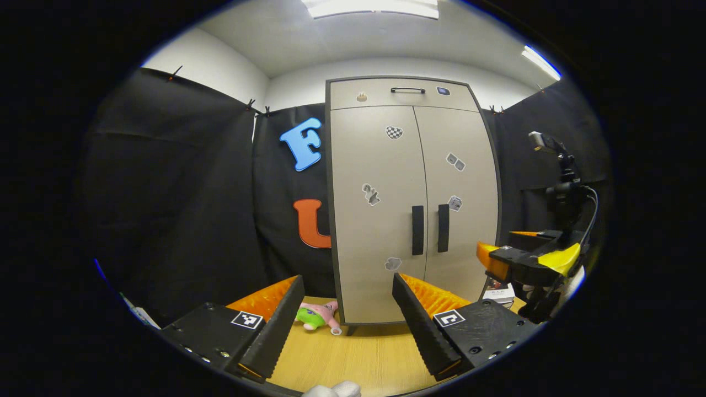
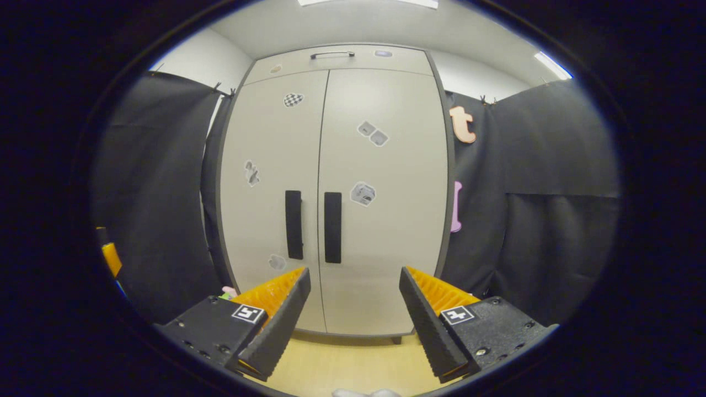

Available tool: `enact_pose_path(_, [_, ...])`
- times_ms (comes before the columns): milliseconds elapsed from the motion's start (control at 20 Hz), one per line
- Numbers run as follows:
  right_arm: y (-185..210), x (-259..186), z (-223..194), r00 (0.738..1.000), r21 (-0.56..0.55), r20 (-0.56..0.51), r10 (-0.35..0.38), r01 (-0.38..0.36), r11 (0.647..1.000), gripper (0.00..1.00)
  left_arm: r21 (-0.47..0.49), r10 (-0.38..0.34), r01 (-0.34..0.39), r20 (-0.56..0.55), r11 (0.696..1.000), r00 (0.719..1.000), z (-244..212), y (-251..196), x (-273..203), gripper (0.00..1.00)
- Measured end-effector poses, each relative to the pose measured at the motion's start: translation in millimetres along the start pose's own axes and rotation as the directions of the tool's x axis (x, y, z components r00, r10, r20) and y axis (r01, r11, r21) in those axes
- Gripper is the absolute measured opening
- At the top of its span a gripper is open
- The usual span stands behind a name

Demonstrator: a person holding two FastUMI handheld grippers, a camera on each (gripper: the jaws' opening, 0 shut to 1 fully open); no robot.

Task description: Open the right door of the double-door shoe cabinet with the right hand, and open the left door with the left hand.

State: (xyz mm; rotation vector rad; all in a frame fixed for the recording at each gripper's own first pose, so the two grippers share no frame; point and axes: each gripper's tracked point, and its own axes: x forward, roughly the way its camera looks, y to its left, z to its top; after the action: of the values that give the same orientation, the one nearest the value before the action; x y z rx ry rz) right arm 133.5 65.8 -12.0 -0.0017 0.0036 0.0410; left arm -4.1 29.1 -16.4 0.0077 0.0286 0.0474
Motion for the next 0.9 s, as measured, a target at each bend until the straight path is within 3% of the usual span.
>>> enact_pose_path(350, [21, 108, 7, 1.000, -0.007, -0.022, -0.015, 0.014, 1.000, 1.00, -0.029, 0.079, -0.080, -0.052, 0.996, 0.996, -17, 22, -10, 0.96])
enact_pose_path(650, [28, 156, 22, 0.999, -0.031, -0.026, -0.032, 0.031, 0.999, 0.90, -0.009, 0.155, -0.155, -0.058, 0.988, 0.986, -12, 41, -18, 0.96])
enact_pose_path(750, [30, 161, 22, 0.999, -0.015, -0.035, -0.032, 0.031, 0.999, 0.82, -0.010, 0.169, -0.170, -0.056, 0.985, 0.984, -11, 44, -20, 0.96])
enact_pose_path(800, [33, 164, 24, 0.999, -0.010, -0.031, -0.028, 0.028, 1.000, 0.70, -0.009, 0.177, -0.177, -0.056, 0.984, 0.983, -10, 47, -22, 0.96])
enact_pose_path(850, [30, 165, 22, 0.999, -0.020, -0.034, -0.041, 0.040, 0.999, 0.67, -0.009, 0.184, -0.185, -0.054, 0.983, 0.981, -10, 49, -24, 0.96])
enact_pose_path(900, [31, 165, 24, 0.998, -0.023, -0.031, -0.047, 0.046, 0.999, 0.55, -0.009, 0.187, -0.188, -0.053, 0.982, 0.981, -10, 50, -24, 0.96])
